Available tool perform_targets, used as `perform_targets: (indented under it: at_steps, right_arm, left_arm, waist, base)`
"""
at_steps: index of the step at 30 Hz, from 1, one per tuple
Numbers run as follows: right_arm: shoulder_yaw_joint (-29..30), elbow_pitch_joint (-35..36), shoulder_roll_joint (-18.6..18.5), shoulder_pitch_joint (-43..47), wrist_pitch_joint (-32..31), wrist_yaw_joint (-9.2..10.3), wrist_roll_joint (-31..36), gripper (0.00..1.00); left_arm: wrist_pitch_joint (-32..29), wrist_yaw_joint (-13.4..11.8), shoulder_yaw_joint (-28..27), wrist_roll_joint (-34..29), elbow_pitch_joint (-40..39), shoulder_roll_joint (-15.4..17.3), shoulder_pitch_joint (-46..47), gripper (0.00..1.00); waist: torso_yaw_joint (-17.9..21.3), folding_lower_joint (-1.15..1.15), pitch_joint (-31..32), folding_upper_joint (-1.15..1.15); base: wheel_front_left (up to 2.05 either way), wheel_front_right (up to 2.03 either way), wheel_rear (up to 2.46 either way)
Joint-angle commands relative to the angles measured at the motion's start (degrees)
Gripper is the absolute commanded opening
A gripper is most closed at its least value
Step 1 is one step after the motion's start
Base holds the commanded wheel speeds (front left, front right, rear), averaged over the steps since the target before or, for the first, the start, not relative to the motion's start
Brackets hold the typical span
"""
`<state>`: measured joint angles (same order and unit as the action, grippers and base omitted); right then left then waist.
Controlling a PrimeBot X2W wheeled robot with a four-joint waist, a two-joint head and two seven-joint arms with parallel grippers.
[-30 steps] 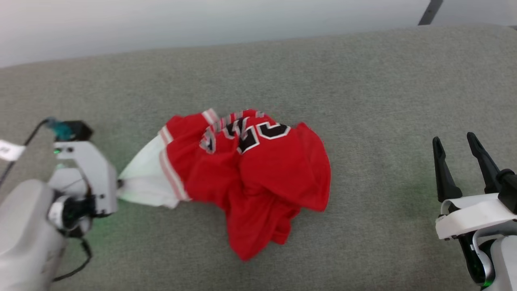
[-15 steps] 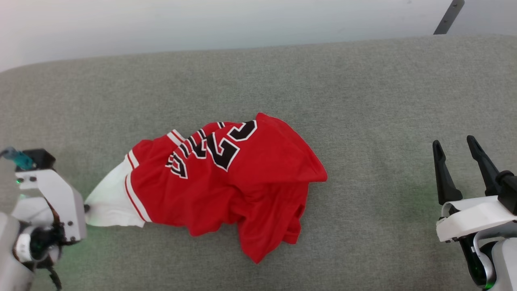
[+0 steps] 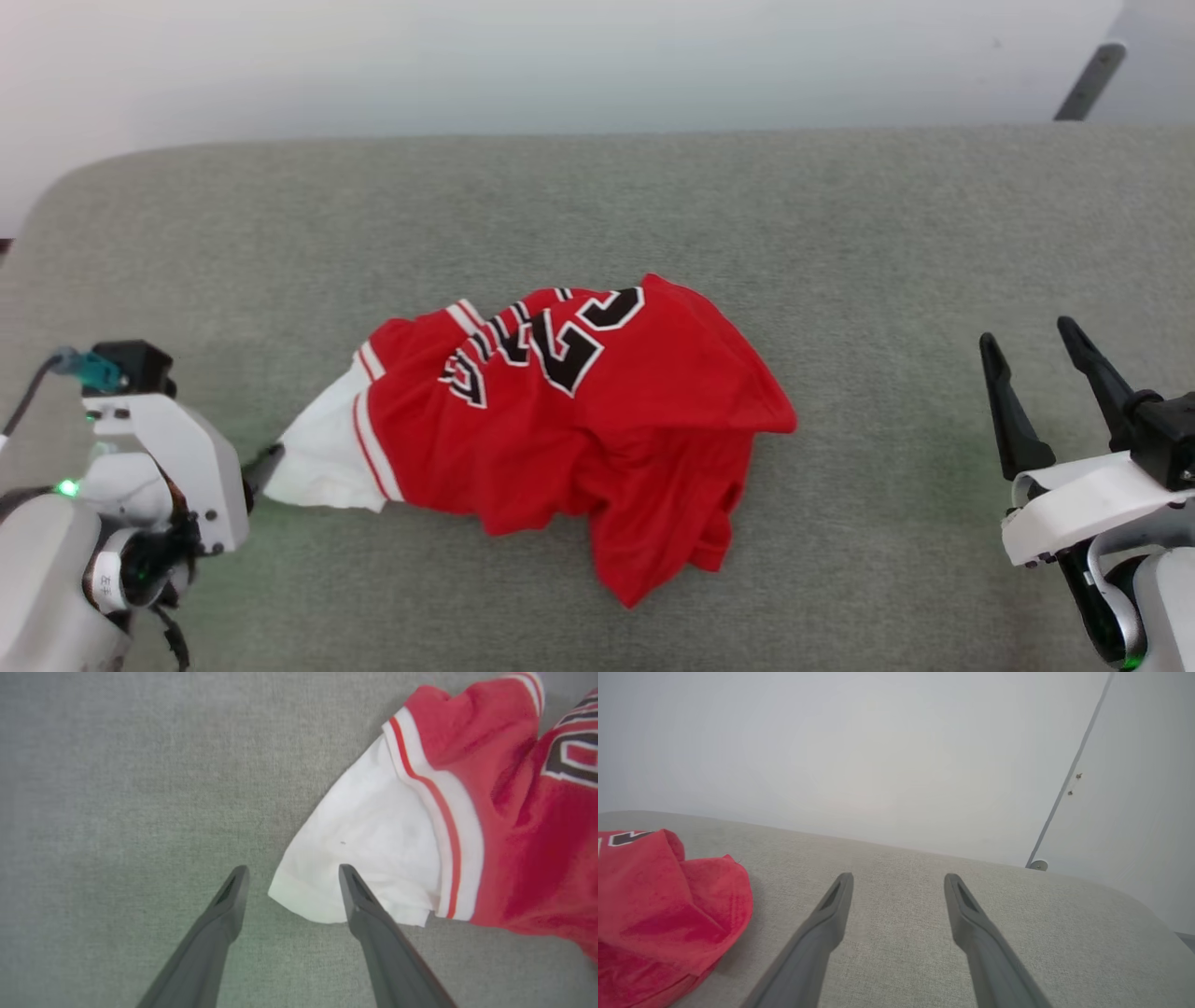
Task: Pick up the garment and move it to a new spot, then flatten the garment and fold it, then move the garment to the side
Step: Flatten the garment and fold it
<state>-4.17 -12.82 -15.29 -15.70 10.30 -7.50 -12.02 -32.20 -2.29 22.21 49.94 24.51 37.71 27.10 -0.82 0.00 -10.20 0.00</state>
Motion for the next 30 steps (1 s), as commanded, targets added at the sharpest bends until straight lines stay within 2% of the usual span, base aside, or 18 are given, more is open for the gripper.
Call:
perform_targets:
  at_steps: [1, 9, 13, 16, 21, 25, 30]
  right_arm:
    - [-0.7, 0.3, -0.4, 0.4, -0.5, 0.02, -0.2, 1.0]
    - [-6.5, 1.6, -2.2, -1.3, -4.7, 0.02, -2.3, 1.0]
    - [-11.2, 1.9, -3.4, -2.5, -8.1, 0.02, -5.0, 1.0]
    - [-14.5, 1.7, -4.1, -3.3, -11.8, 0.02, -8.4, 1.0]
    - [-18.8, 1.2, -5.9, -5.5, -18.6, 0.02, -12.0, 1.0]
    - [-20.6, -0.2, -6.9, -7.6, -24.0, 0.02, -12.9, 1.0]
    - [-20.9, -4.0, -6.8, -10.5, -30.1, 0.02, -12.8, 1.0]
  left_arm:
    - [1.4, -0.2, -0.4, -0.4, -0.8, -0.3, 0.2, 1.0]
    - [16.1, -1.4, -2.4, -3.9, -7.8, -2.2, -2.9, 1.0]
    - [25.0, -2.9, -3.8, -6.2, -11.6, -3.5, -5.9, 1.0]
    - [31.0, -4.6, -5.0, -7.0, -13.8, -5.2, -8.9, 1.0]
    - [40.2, -5.8, -6.4, -8.4, -16.6, -7.5, -13.7, 1.0]
    - [44.8, -6.3, -7.2, -8.8, -17.2, -9.4, -16.6, 1.0]
    - [46.9, -5.8, -8.5, -8.7, -17.5, -12.9, -19.4, 1.0]
  waist:
    - [-1.7, 0.0, 1.2, 0.0]
    - [-6.5, 0.0, 3.1, 0.0]
    - [-9.2, 0.0, 3.8, 0.0]
    - [-11.2, 0.0, 4.2, 0.0]
    - [-14.1, 0.0, 4.3, 0.0]
    - [-16.1, 0.0, 3.9, 0.0]
    - [-18.2, 0.0, 3.2, 0.0]
  base:
    - [0.0, 0.0, 0.0]
    - [0.0, 0.0, 0.0]
    - [0.0, 0.0, 0.0]
    - [0.0, 0.0, 0.0]
    - [0.0, 0.0, 0.0]
    - [0.0, 0.0, 0.0]
    - [0.0, 0.0, 0.0]
